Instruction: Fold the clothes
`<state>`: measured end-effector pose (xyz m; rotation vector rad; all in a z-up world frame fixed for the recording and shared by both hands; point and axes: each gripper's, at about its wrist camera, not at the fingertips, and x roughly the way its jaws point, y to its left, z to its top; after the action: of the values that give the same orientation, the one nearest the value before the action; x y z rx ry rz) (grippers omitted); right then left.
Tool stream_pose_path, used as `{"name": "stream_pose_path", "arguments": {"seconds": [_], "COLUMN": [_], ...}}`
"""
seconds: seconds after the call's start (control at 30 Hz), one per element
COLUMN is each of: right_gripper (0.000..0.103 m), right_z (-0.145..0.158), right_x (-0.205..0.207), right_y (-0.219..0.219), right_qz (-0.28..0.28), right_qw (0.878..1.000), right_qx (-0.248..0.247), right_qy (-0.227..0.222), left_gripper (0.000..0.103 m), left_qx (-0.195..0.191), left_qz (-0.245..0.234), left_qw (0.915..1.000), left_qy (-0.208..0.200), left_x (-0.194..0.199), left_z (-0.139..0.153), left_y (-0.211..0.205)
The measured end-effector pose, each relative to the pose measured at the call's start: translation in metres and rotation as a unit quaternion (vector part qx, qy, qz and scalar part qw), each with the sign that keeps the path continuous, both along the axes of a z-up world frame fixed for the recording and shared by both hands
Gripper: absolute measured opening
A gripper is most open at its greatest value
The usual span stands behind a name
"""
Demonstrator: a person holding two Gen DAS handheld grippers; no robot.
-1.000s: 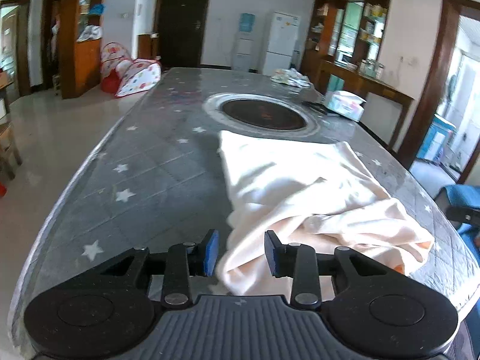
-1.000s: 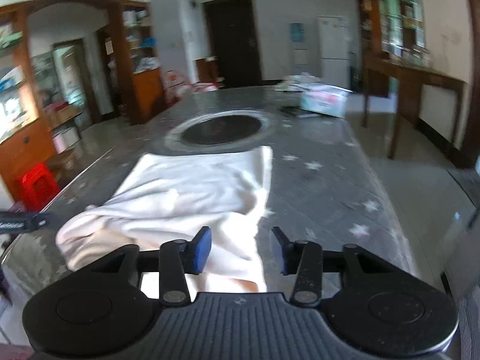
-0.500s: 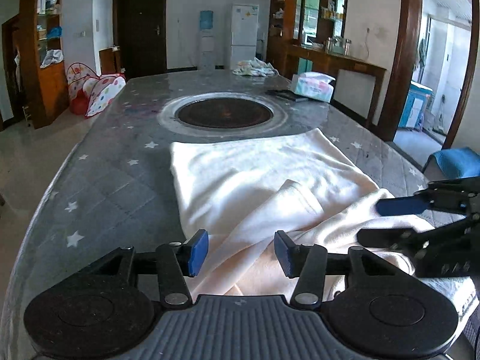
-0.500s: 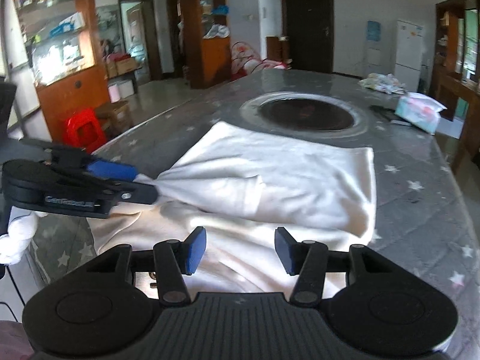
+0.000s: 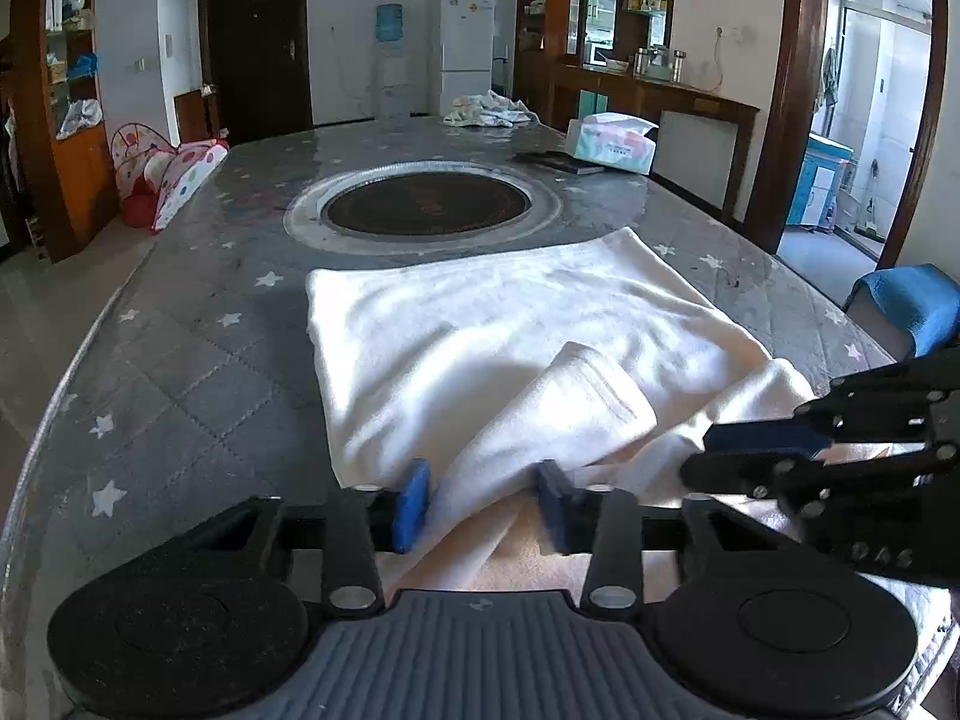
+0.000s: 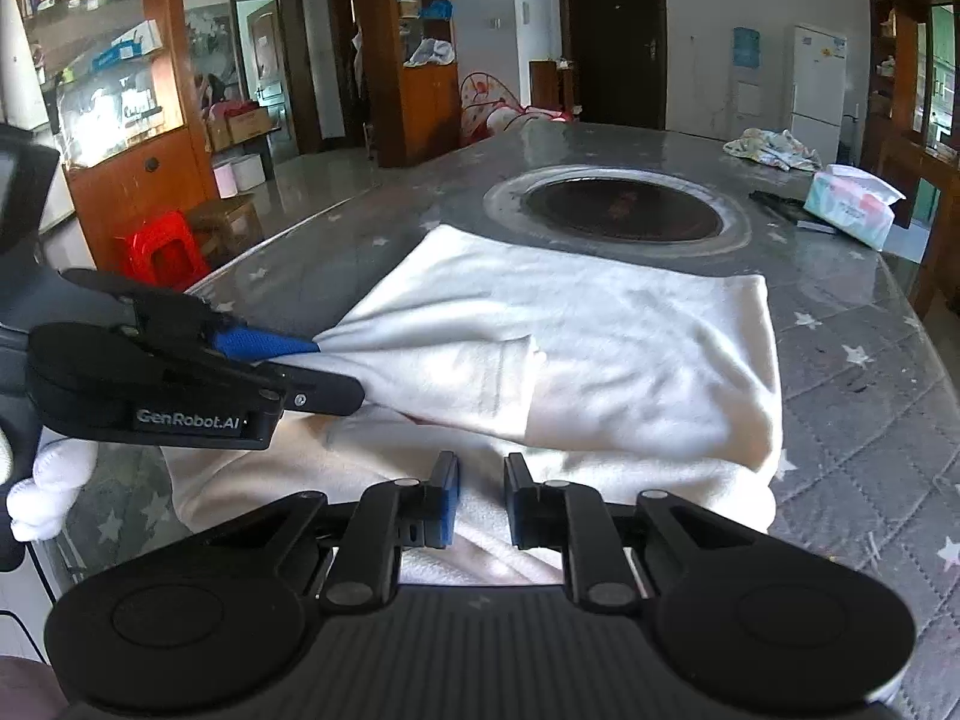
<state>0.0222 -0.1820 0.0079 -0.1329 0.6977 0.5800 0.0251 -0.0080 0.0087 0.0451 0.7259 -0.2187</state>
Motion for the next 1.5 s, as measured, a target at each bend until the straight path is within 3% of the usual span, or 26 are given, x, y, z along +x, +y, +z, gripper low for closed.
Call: {"name": "stream_pose_path", "arguments": {"seconds": [0.07,0.1,0.13,0.2,0.37,0.43,0.5,0.53,0.67,0.87,1.0,1.13,1.33,1.5], "right_gripper": [0.016,0.023,0.04,0.053,0.048,0.033,0.024,0.014,0.007,0.006,0.006,0.008,0.016,0.029], "right_z": [0.002,0.003,0.003,0.004,-0.004,-0.007,-0.007,-0.006,0.007,0.038,0.051,0.047,0.032,0.026], "right_x": [-0.002,-0.004,-0.006,-0.01,-0.005,-0.001,0.001,0.001,-0.001,0.0,0.004,0.01,0.006,-0.002], "right_y": [0.0,0.001,0.003,0.009,0.02,0.021,0.017,0.014,-0.002,-0.05,-0.097,-0.142,-0.187,-0.186], "right_qz": [0.015,0.027,0.032,0.043,0.038,0.029,0.021,0.016,-0.013,-0.097,-0.186,-0.279,-0.376,-0.374], "right_qw": [1.0,1.0,0.999,0.999,0.999,0.999,1.0,1.0,0.999,0.99,0.975,0.955,0.924,0.925], "right_qx": [0.006,0.01,0.008,0.0,-0.017,-0.018,-0.01,-0.004,0.02,0.044,0.047,0.03,0.0,0.005], "right_qy": [-0.001,-0.001,-0.005,-0.017,-0.017,-0.012,-0.011,-0.012,-0.036,-0.089,-0.115,-0.1,-0.074,-0.067], "left_gripper": [0.019,0.018,0.015,0.013,0.011,0.011,0.011,0.011,0.011,0.009,0.008,0.007,0.008,0.009], "left_qx": [-0.007,-0.011,-0.014,-0.02,-0.047,-0.055,-0.061,-0.064,-0.076,-0.094,-0.095,-0.092,-0.086,-0.085], "left_qz": [0.001,0.002,0.003,0.008,0.041,0.061,0.083,0.093,0.135,0.198,0.23,0.253,0.254,0.228], "left_qw": [1.0,0.9999,0.9999,0.9998,0.9977,0.9962,0.9942,0.993,0.9869,0.974,0.9674,0.9623,0.9632,0.9696], "left_qy": [0.004,0.005,0.003,-0.004,-0.025,-0.03,-0.034,-0.036,-0.044,-0.056,-0.05,-0.036,-0.024,-0.024], "left_x": [0.002,0.002,0.002,0.0,-0.001,-0.005,-0.009,-0.011,-0.019,-0.032,-0.04,-0.047,-0.052,-0.048], "left_z": [-0.002,-0.002,-0.002,0.002,0.016,0.018,0.02,0.021,0.024,0.03,0.024,0.013,0.009,0.014], "left_y": [0.001,0.002,0.003,0.005,0.021,0.035,0.049,0.056,0.084,0.126,0.145,0.159,0.159,0.143]}}
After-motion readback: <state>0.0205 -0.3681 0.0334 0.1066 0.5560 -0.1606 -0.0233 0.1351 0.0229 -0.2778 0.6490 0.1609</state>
